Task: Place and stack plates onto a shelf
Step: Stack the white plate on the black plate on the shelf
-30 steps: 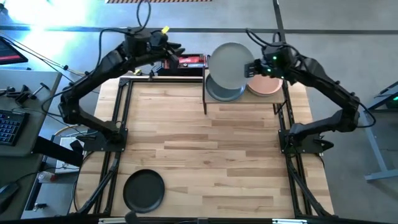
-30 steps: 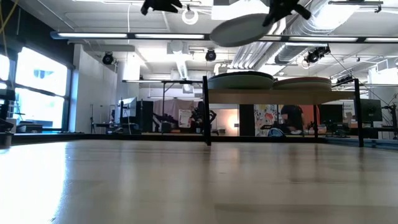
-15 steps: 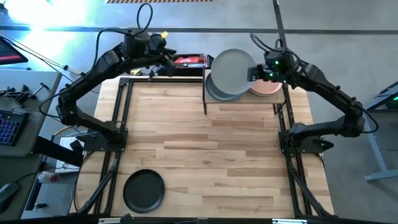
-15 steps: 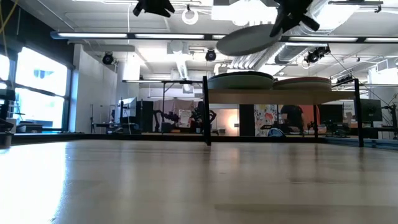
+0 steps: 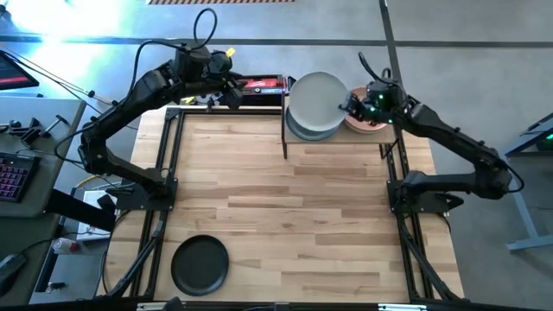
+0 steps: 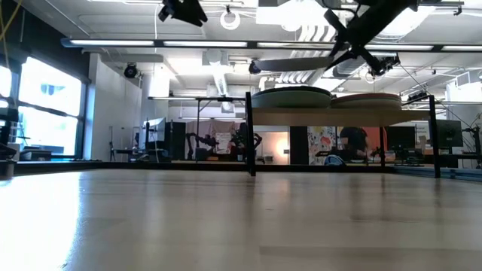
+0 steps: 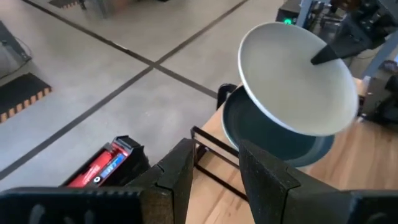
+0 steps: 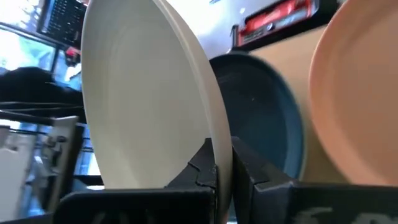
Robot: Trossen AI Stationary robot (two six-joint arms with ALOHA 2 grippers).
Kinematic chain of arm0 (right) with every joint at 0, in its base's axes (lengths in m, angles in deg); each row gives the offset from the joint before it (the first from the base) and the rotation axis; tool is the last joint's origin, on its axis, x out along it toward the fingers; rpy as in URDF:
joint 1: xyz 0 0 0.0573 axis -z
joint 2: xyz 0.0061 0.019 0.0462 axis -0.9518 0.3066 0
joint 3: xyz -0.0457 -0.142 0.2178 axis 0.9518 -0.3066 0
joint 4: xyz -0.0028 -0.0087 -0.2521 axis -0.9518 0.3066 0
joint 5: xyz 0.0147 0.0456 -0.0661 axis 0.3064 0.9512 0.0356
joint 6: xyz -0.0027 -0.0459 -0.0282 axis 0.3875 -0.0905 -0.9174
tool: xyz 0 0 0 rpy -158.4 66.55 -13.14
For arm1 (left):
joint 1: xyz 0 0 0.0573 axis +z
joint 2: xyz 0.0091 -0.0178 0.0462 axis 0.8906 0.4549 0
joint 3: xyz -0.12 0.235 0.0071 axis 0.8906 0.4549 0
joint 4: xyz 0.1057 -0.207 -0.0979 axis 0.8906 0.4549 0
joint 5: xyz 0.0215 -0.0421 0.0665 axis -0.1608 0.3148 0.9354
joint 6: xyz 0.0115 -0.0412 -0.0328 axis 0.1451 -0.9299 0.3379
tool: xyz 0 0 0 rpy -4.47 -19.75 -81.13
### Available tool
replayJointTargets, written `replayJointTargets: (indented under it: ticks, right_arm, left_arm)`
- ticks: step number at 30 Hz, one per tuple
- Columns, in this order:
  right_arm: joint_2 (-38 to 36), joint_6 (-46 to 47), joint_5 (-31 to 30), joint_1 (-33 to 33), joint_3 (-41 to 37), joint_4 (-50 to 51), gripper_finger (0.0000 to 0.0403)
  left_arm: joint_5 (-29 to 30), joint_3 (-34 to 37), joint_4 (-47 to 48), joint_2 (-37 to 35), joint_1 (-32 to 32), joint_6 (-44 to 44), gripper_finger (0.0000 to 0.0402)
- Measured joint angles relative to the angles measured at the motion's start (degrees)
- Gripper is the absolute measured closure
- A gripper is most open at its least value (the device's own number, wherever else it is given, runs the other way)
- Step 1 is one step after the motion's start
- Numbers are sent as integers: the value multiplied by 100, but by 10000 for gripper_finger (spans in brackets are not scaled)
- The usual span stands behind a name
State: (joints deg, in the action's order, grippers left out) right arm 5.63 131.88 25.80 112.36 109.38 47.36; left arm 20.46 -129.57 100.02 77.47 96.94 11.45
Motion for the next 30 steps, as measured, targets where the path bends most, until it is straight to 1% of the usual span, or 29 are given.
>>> replayJointTargets:
  ticks: [2,10,17,21,30]
  right_arm:
    - [0,282,112,12,-84,-102,403]
    - [125,1078,110,25,-99,-121,403]
    - [556,1124,159,-221,-99,-130,403]
    - [632,1032,155,-231,-99,-125,403]
    - [653,959,-244,-223,-99,216,403]
  left_arm:
    - [81,0,0,0,0,4,284]
    - [175,0,-1,2,0,-5,284]
    - [179,0,-2,2,-2,-36,284]
    - [179,0,-2,7,-2,-38,284]
    - [178,0,-2,7,-2,-38,284]
